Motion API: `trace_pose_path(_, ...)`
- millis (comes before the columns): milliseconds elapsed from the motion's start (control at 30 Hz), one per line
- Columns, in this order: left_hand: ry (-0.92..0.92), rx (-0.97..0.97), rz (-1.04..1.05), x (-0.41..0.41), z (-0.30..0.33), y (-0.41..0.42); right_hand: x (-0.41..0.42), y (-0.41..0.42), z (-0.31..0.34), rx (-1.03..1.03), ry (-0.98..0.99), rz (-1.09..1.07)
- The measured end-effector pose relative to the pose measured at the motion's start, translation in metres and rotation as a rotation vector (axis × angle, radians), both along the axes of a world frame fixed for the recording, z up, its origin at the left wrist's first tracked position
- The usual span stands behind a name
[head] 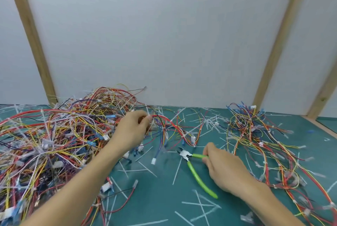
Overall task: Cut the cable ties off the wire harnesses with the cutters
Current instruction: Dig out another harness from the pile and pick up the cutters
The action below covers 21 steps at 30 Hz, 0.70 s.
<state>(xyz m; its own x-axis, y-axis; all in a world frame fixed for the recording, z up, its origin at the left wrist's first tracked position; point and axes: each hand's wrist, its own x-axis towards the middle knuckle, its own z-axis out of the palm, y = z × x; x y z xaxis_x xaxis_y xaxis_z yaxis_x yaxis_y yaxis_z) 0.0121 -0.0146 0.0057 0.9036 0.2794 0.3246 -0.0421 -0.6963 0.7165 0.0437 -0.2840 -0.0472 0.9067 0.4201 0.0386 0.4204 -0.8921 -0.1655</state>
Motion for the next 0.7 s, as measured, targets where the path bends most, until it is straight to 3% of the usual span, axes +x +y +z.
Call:
trace_pose_path(100,-0.062,-0.227,0.011,-0.003,-0.011,-0.002,0.012,-0.019,0.008,0.359,0.132,0.097)
trace_pose_path(200,-0.134,-0.366,0.011,-0.008,-0.017,-0.004,0.020,-0.025,0.019,0.873,0.331,0.092)
trace_pose_path(267,-0.251,-0.331,0.082,-0.012,-0.018,-0.006,0.023,-0.031,0.025,1.217,0.493,0.038)
trace_pose_path(333,-0.390,-0.289,0.180,-0.018,-0.007,-0.009,0.028,-0.040,0.031,1.477,0.780,0.076)
trace_pose_path(433,-0.555,-0.165,0.088,-0.032,0.028,-0.025,0.028,-0.050,0.035,1.659,1.099,0.179)
trace_pose_path(533,-0.619,0.262,-0.168,-0.037,0.070,-0.043,0.025,-0.045,0.037,1.731,1.004,0.230)
trace_pose_path(567,-0.646,0.383,-0.137,-0.035,0.084,-0.043,0.024,-0.041,0.039,1.765,0.917,0.236)
trace_pose_path(600,-0.668,0.384,-0.066,-0.029,0.097,-0.040,0.023,-0.036,0.040,1.806,0.824,0.234)
trace_pose_path(633,-0.658,0.258,-0.006,-0.023,0.108,-0.035,0.020,-0.032,0.040,1.814,0.726,0.217)
trace_pose_path(700,-0.569,-0.170,0.043,-0.013,0.123,-0.023,0.014,-0.024,0.034,1.693,0.526,0.155)
